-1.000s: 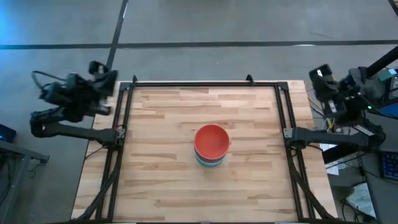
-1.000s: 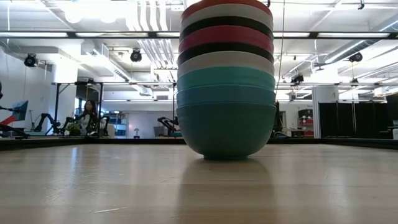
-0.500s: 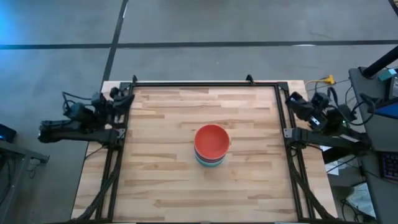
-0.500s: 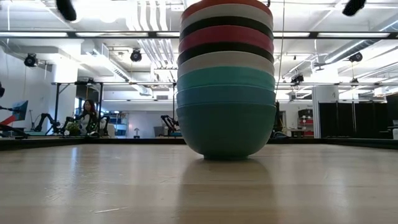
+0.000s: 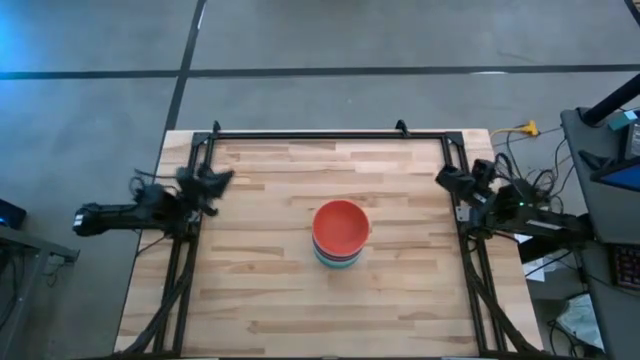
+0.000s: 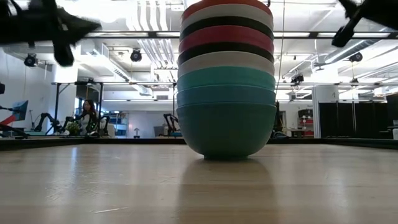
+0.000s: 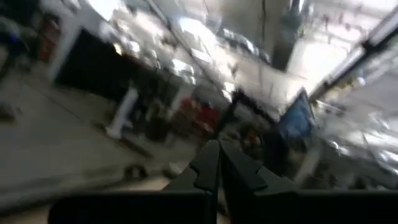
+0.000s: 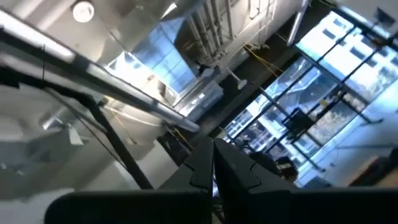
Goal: Nest bowls inside each other
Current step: Return to Home Position
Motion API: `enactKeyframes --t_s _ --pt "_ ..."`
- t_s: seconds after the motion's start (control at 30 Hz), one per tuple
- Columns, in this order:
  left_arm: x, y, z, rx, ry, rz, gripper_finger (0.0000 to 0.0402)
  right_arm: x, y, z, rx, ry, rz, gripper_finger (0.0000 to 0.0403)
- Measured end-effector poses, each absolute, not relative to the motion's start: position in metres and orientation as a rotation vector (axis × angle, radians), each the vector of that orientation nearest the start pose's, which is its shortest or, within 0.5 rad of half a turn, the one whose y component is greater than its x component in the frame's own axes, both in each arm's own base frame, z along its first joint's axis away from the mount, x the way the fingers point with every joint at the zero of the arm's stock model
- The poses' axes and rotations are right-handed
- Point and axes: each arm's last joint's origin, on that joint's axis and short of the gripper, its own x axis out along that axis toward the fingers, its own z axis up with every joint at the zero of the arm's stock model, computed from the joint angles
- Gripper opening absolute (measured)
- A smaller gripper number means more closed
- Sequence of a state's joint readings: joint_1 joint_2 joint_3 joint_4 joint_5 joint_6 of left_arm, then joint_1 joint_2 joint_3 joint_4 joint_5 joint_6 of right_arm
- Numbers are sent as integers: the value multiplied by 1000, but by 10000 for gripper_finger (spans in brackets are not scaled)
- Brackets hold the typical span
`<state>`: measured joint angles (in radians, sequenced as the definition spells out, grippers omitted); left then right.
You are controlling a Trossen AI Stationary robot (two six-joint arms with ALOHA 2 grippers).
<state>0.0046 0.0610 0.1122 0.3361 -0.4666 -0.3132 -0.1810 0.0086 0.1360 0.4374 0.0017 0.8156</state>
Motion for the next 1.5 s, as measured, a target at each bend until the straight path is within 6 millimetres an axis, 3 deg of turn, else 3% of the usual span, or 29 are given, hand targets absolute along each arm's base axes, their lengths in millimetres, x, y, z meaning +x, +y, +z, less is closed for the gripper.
enactKeyframes --t_s 0.13,0.37,0.67,0.8,1.13,1.5 --pt "91 11 199 -492 -431 294 0 80 -14 221 810 -619 74 8" --pt "97 10 179 -510 -217 292 0 87 -15 206 868 -503 -12 8" --pt "103 7 162 -563 -19 239 0 97 -9 169 948 -82 -88 8" --pt "106 6 157 -505 56 224 0 99 -8 165 847 32 -101 8" --pt "113 6 145 -465 189 246 0 102 -8 160 707 98 -118 9" --pt "115 6 138 -456 263 263 0 103 -8 159 700 108 -122 9"
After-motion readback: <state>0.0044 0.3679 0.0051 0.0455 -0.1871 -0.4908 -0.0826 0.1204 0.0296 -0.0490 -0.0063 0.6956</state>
